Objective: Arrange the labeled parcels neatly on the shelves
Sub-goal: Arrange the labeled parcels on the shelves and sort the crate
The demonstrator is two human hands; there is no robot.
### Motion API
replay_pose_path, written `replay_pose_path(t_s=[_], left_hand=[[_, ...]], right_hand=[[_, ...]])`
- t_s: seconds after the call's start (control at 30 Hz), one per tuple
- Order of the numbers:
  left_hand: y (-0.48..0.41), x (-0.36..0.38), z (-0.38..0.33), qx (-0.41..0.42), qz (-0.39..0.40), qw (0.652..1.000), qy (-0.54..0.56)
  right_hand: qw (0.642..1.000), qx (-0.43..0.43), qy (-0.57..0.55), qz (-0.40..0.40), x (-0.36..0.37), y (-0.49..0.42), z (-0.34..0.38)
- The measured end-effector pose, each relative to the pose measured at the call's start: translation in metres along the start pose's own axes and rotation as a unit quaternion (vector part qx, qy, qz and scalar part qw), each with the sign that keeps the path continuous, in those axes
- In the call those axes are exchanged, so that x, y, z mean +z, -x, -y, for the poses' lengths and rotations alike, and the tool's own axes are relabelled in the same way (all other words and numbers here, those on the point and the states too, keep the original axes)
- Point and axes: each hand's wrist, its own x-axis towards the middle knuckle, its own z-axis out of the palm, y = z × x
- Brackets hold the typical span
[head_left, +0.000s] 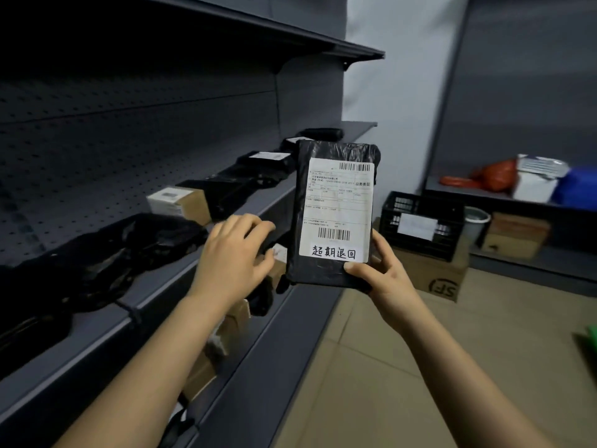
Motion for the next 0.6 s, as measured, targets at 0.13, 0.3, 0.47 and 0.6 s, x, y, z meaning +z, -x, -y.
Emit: replay_pose_path(t_s=[0.13, 0.3, 0.47, 0.6], left_hand=[[-0.045, 0.069, -0.018, 0.040, -0.005, 0.998, 0.052], [-0.117, 0.155, -0.031, 0.071, 0.005, 0.992, 0.105], [-0.202, 0.234, -0.039, 0.112, 0.012, 0.982, 0.151], [-0.261, 0.297, -0.050, 0.142, 0.011, 0.973, 0.183]], right_hand=[[0.998, -0.001, 0.019, -0.055, -0.055, -0.029, -0.008], [0.992, -0.007, 0.050, -0.115, -0.113, -0.088, -0.012], [0.983, -0.022, 0.064, -0.172, -0.164, -0.162, -0.010], [0.973, -0.026, 0.054, -0.222, -0.208, -0.212, -0.012]])
